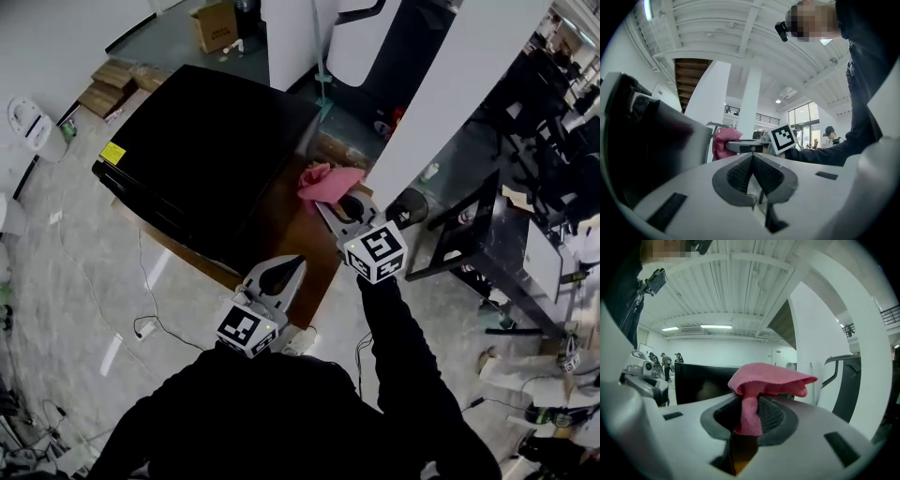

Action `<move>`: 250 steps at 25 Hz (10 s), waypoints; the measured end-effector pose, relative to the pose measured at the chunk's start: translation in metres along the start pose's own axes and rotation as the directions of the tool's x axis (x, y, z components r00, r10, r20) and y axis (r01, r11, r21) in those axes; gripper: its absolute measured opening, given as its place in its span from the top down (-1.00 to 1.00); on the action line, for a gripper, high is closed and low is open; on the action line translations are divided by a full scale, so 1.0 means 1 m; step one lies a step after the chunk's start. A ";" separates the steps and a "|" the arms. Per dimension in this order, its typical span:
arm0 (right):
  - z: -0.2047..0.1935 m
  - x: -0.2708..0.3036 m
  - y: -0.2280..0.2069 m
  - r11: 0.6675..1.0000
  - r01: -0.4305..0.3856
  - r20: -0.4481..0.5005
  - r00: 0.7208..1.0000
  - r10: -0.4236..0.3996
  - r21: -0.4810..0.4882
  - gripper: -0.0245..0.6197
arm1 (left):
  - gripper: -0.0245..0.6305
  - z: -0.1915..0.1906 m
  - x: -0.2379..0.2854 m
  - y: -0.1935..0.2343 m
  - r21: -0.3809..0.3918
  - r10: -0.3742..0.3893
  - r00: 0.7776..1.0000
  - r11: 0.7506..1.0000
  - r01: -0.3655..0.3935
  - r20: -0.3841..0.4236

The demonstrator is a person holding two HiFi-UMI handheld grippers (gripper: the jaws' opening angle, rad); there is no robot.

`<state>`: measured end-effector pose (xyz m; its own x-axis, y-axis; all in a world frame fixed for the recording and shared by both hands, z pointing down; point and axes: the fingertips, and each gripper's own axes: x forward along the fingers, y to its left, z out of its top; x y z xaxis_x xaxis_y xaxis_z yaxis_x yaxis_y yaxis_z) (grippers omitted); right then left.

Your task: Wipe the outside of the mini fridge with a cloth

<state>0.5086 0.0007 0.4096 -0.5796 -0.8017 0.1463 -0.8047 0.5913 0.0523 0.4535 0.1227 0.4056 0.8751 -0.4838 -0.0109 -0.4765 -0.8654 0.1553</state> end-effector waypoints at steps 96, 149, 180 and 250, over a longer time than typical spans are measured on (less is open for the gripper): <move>-0.091 0.062 0.137 0.959 -0.282 0.133 0.952 0.276 0.034 0.64 | 0.92 -0.113 -0.072 0.075 -0.018 0.282 0.959 0.959 -0.282 -0.012; -0.119 0.002 0.233 0.966 -0.209 -0.086 0.971 0.224 0.154 0.63 | 0.92 -0.103 -0.176 0.059 0.004 0.104 0.979 0.995 -0.105 -0.177; 0.039 0.132 0.335 0.796 0.066 0.131 0.975 -0.180 0.602 0.62 | 0.92 0.046 -0.309 0.193 0.109 -0.088 0.996 0.990 0.087 0.004; -0.078 0.299 0.408 0.557 0.093 -0.089 0.995 -0.035 0.825 0.63 | 0.92 -0.068 -0.353 0.365 0.114 -0.142 0.968 0.979 0.168 -0.207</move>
<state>0.0171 0.0088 0.5520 -0.5370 -0.8113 0.2312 -0.6084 0.1827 -0.7723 -0.0235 -0.0134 0.5329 0.9322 -0.3186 0.1719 -0.3293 -0.9435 0.0372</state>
